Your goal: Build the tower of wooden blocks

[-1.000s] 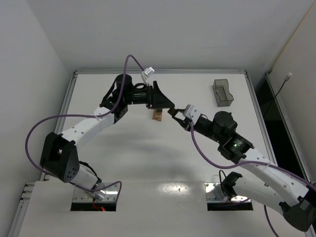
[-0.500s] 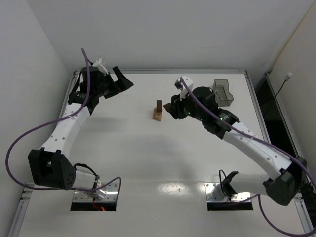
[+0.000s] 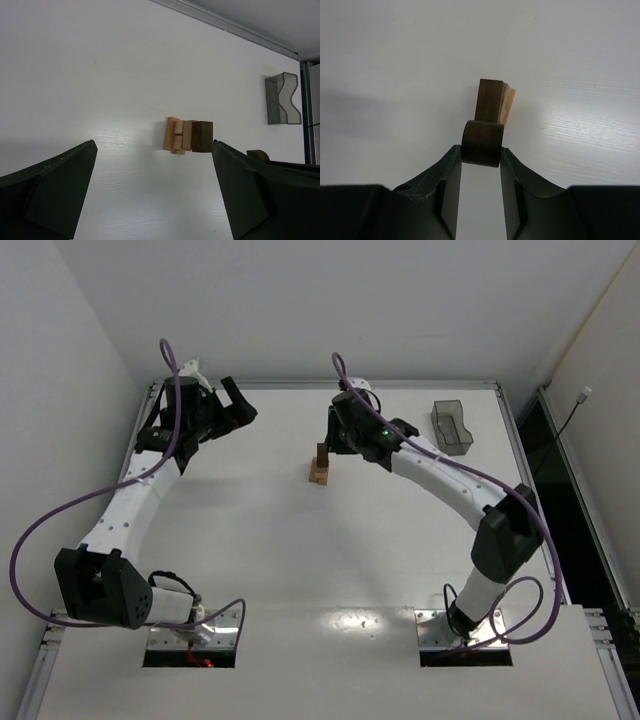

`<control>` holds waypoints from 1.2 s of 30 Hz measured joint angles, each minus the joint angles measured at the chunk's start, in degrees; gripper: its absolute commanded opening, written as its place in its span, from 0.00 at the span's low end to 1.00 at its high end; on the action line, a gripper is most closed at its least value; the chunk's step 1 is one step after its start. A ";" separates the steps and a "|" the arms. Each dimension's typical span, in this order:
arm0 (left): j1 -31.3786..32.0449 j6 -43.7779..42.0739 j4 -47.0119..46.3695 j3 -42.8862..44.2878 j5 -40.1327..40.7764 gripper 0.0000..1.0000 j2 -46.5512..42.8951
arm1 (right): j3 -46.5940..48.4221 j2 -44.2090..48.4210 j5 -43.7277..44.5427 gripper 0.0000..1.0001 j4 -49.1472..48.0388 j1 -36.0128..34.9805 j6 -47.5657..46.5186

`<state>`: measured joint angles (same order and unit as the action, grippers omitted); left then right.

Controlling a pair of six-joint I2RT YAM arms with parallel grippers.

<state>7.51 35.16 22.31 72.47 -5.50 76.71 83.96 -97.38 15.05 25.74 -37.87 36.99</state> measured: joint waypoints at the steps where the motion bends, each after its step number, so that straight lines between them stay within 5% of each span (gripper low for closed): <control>1: 0.00 0.00 -0.02 0.00 0.26 0.98 -0.02 | 0.59 -0.72 0.85 0.00 -0.09 -0.24 0.33; 36: -0.15 0.07 -1.05 -2.56 -1.33 0.98 0.92 | 1.97 -11.89 12.59 0.00 -12.76 -5.03 -3.50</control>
<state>7.35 35.22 21.26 69.91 -6.83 77.62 85.93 -109.27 27.64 12.97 -42.89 33.50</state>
